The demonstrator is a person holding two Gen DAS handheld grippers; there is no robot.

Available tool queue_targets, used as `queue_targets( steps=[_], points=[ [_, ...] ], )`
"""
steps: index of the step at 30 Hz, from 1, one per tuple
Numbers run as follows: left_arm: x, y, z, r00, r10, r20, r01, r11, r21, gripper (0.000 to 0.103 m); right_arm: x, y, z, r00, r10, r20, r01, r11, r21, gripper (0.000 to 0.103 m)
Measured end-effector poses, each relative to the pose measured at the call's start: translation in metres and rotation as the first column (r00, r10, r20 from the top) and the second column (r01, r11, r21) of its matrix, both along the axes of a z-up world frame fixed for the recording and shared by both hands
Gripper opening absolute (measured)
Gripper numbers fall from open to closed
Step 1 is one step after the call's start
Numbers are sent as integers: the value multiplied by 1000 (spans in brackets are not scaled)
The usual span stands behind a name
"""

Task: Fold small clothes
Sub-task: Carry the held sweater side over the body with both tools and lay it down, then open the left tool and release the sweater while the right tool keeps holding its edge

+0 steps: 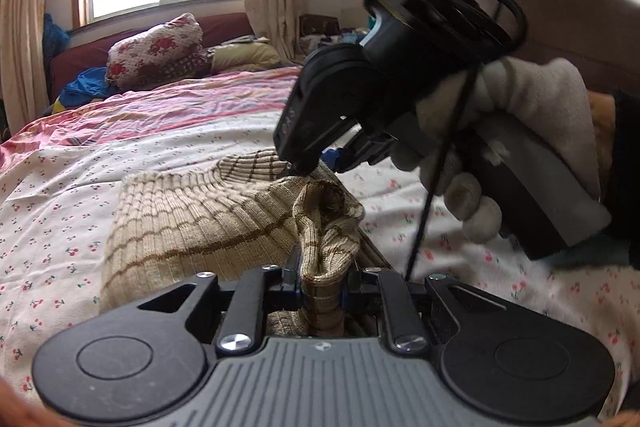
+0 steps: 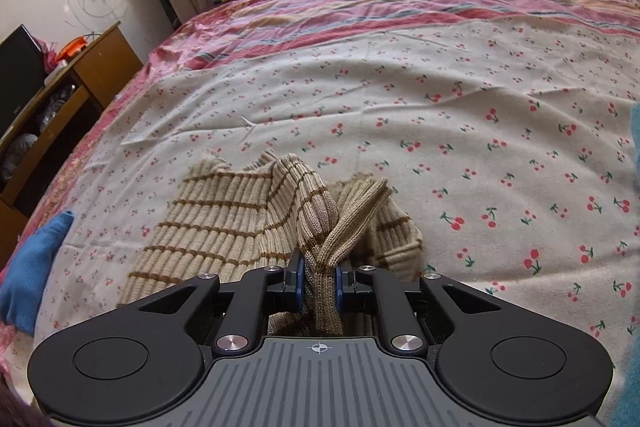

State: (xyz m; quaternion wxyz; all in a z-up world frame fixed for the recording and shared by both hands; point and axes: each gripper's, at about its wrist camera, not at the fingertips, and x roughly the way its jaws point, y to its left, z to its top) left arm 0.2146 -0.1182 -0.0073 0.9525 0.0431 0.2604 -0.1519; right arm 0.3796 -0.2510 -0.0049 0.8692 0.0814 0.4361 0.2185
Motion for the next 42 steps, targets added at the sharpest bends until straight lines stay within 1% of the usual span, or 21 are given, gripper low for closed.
queue_targets(
  steps=[2,4,8,10,12,14,16,18,20,22,25,29,31,33,35,36,39,42],
  points=[
    [-2,-5,-2,1000,-14,-3,14,1000,16,23,-1,-4,-2,1000,-11,-4,11,1000,15,16],
    [-4,-10,-3,1000,-24,-5,24,999,32,25,-3,-9,-3,1000,-22,-11,22,999,37,19],
    [-5,-15,-3,999,-33,-2,33,998,46,29,-10,-16,1,999,-37,-8,37,998,58,19],
    [-5,-12,-1,999,-52,-11,52,999,17,35,-17,-22,5,999,-48,2,47,997,68,19],
    [-10,-9,2,996,-90,-16,90,996,-15,46,-27,-31,10,998,-53,17,52,995,87,19],
    [-15,-10,4,994,-109,-14,108,994,-24,48,-40,-40,14,998,-58,27,55,993,100,19],
    [-23,-7,7,992,-125,-18,124,992,-34,48,-56,-49,16,999,-48,20,45,991,130,19],
    [-32,3,10,991,-134,-31,132,990,-59,49,-74,-54,15,1000,-26,8,25,989,146,20],
    [-44,16,13,990,-134,-32,132,989,-60,49,-90,-55,12,1000,0,-8,2,988,157,21],
    [-56,30,15,993,-116,-26,115,993,-42,49,-105,-55,6,999,19,-32,-13,983,183,28],
    [-66,51,19,998,-58,-36,56,998,-34,50,-118,-50,-3,996,48,-70,-32,975,220,31],
    [-65,74,20,999,35,-37,-36,999,-19,50,-121,-39,-13,994,59,-95,-38,978,205,37],
    [-62,81,20,997,62,-40,-63,998,-27,50,-122,-41,-15,992,53,-112,-25,971,237,38],
    [-59,85,21,996,78,-37,-79,996,-35,50,-122,-46,-14,992,48,-120,-11,958,287,38],
    [-56,86,19,996,82,-28,-83,996,-29,50,-121,-52,-13,991,37,-125,6,943,332,45],
    [-54,85,19,996,82,-26,-82,996,-27,50,-120,-54,-13,991,31,-133,18,935,355,51],
    [-53,83,18,997,79,-20,-80,996,-26,50,-115,-55,-19,986,36,-164,34,913,406,53],
    [-52,83,18,997,77,-18,-77,997,-19,50,-114,-57,-22,984,45,-172,40,889,457,54]
  ],
)
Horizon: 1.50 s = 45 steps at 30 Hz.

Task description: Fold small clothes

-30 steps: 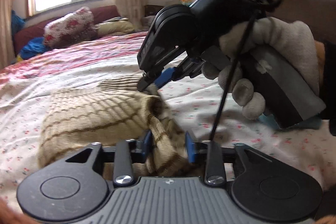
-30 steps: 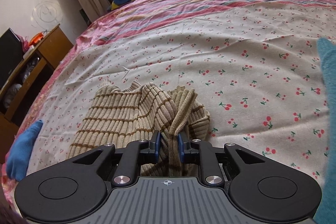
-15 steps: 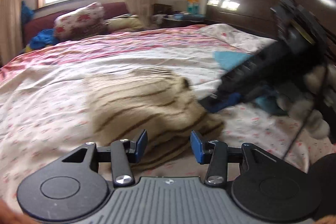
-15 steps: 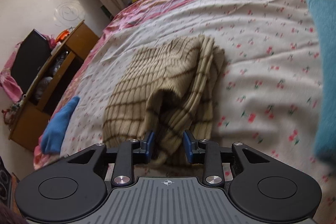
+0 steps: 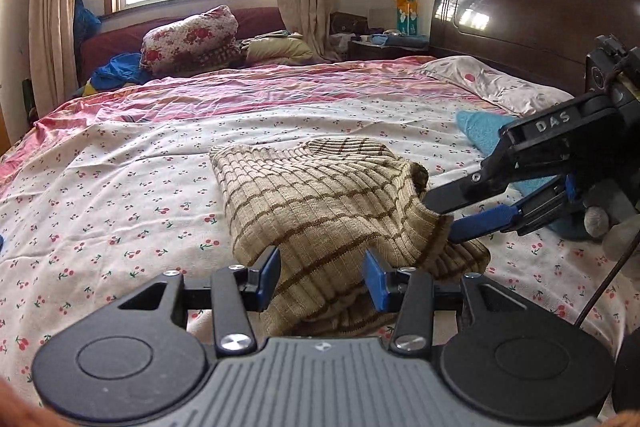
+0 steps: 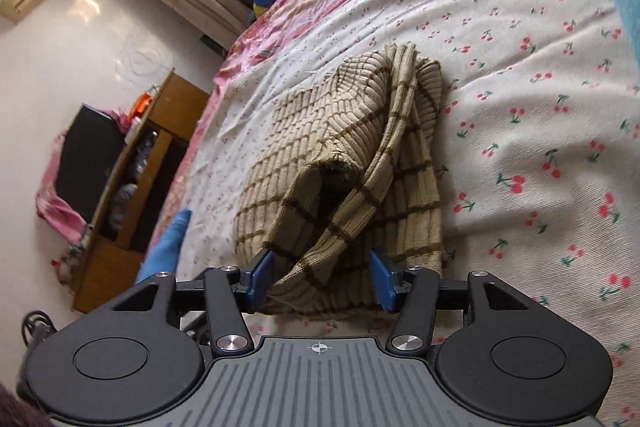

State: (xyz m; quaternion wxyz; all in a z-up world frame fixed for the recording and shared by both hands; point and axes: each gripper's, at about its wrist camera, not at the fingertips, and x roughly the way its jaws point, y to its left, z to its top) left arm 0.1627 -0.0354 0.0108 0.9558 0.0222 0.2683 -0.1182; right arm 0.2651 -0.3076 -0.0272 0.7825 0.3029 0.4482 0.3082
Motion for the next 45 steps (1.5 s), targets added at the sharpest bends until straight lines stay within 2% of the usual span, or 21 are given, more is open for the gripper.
queue_targets(
  steps=[3,4,9,11,13,15,18,20,23,25,26,31,35,39,42,45],
  points=[
    [1,1,-1,1000,-1,-3,1,1000,5,50,-5,-8,-2,1000,-8,-6,8,997,76,65],
    [2,2,-1,1000,0,-6,0,1000,4,50,-6,-10,-2,1000,-13,-2,13,996,85,66],
    [7,-3,-2,1000,1,-5,-1,1000,11,50,-1,7,-6,1000,4,-3,-4,1000,-23,65],
    [9,-6,-1,1000,-4,6,4,1000,19,50,-1,20,-8,1000,1,7,0,994,-112,56],
    [11,-9,2,1000,-10,17,9,1000,27,50,2,25,-11,1000,-14,-2,14,988,-151,21],
    [15,-11,6,999,-14,33,13,1000,28,50,1,19,-11,999,-37,-8,36,994,-107,15],
    [22,-13,12,998,-18,68,16,1000,19,52,-13,2,3,995,-67,77,74,993,-91,13],
    [30,-13,12,997,-14,73,14,1000,4,54,-19,-9,6,991,-88,100,98,990,-97,12],
    [50,-18,-5,1000,2,20,-2,999,35,57,-15,-11,-4,990,-114,88,129,974,-186,12],
    [60,-19,-21,999,22,-32,-19,997,79,57,-10,-11,-19,992,-119,32,123,975,-185,12],
    [60,-19,-25,999,17,-34,-14,996,91,57,-11,-11,-22,992,-123,34,127,974,-190,12],
    [56,-23,-27,1000,-13,-11,14,991,130,58,-25,-7,-4,989,-83,119,111,960,-255,22],
    [55,-23,-28,1000,-16,-3,16,992,125,58,-24,-15,23,974,-114,198,158,963,-220,25],
    [53,-25,-30,1000,-22,5,21,991,135,59,8,-10,37,954,-161,254,217,953,-209,33],
    [53,-26,-29,1000,-20,4,20,991,129,59,47,6,35,946,-176,273,249,933,-261,49],
    [54,-24,-29,1000,-19,2,18,993,117,60,83,25,23,953,-167,254,247,912,-327,50]
  ],
)
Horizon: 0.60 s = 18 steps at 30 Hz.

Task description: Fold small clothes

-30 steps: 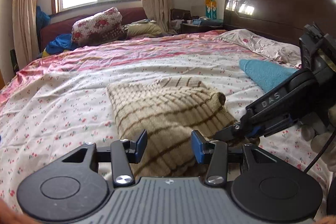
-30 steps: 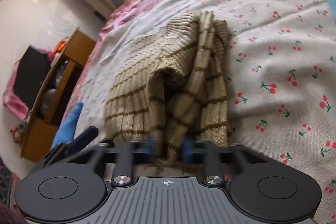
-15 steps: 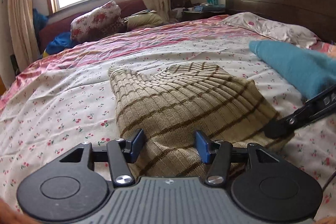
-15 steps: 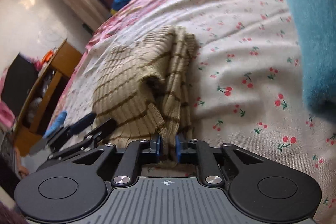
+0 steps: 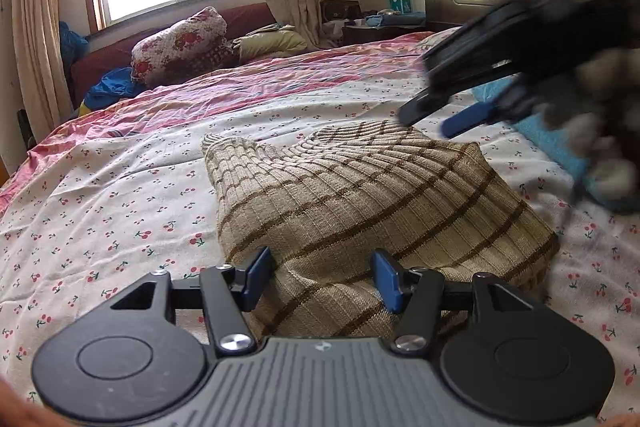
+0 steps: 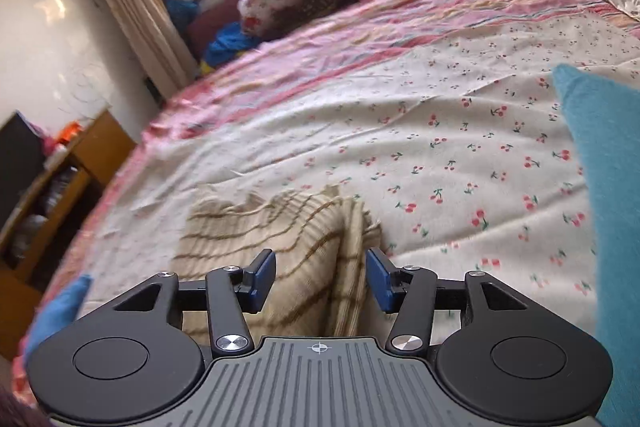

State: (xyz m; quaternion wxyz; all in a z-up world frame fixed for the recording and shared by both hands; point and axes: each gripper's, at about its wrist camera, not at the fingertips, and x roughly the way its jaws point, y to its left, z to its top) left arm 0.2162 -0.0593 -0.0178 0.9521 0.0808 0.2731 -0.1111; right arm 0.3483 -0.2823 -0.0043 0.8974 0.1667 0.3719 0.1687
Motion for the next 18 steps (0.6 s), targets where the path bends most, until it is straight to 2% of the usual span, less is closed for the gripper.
queue_targets(
  steps=[3,5,7,9,10,14,18],
  points=[
    [1,0,1,1000,-1,-1,1,1000,-3,60,25,18,-14,1000,10,-30,-13,997,-73,49],
    [1,1,1,1000,-2,0,2,1000,-6,60,32,20,-22,998,1,-55,-4,998,-55,48],
    [1,1,2,1000,-3,-2,3,1000,-13,60,27,18,-19,999,4,-40,-5,1000,-20,24],
    [0,3,4,1000,-4,-2,4,1000,-21,60,16,15,-12,1000,4,-2,-4,1000,-12,20],
    [0,4,6,1000,-3,2,3,1000,-25,60,10,11,-9,1000,-7,14,7,1000,6,19],
    [2,12,17,999,25,30,-23,997,-76,61,-10,-18,-12,996,-92,15,88,981,172,18],
    [18,13,21,997,68,34,-65,995,-81,62,-5,-28,-38,987,-153,-46,159,970,184,18]
  ],
)
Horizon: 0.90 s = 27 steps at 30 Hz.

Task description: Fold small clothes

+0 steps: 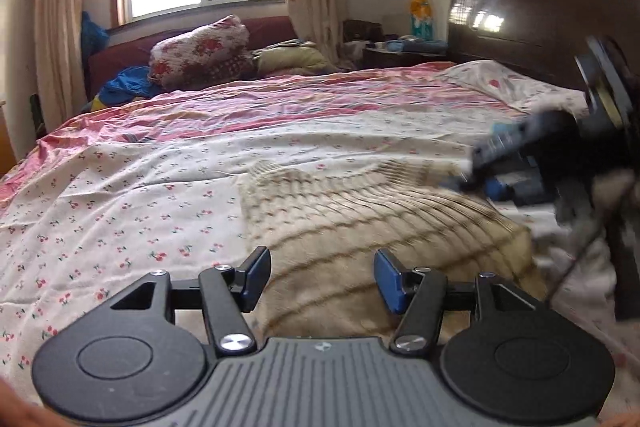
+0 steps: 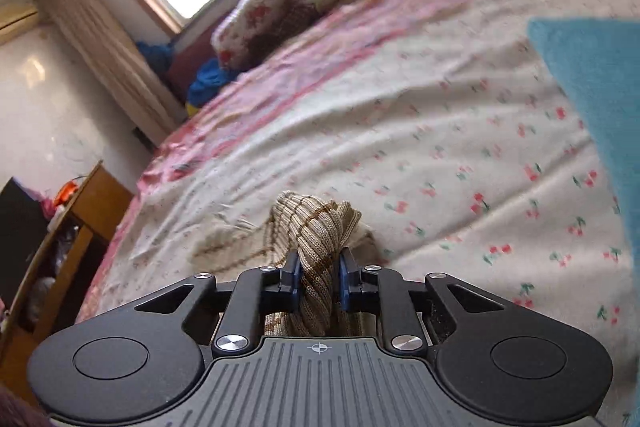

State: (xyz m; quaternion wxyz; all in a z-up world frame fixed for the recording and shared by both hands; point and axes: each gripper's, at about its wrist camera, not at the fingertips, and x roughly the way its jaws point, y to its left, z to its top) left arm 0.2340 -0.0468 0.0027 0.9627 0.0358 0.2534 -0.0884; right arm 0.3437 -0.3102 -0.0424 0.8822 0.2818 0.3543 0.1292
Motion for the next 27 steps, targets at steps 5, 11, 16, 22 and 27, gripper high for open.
queue_targets(
  steps=[5,11,16,22,27],
  points=[
    [19,2,-13,998,4,-65,-3,1000,3,67,10,-9,-11,999,8,-38,-6,999,43,22],
    [15,0,-5,998,0,-60,2,1000,28,67,-5,-5,20,998,-22,64,26,997,-73,28],
    [17,-3,10,1000,-1,-13,2,999,46,66,-29,16,50,980,66,186,-43,991,-124,28],
    [40,0,5,998,40,-55,-40,999,1,66,-28,54,35,970,182,161,-134,953,-273,28],
    [48,3,-11,993,51,-109,-52,999,-7,69,-20,43,10,979,164,122,-126,954,-271,20]
  ],
)
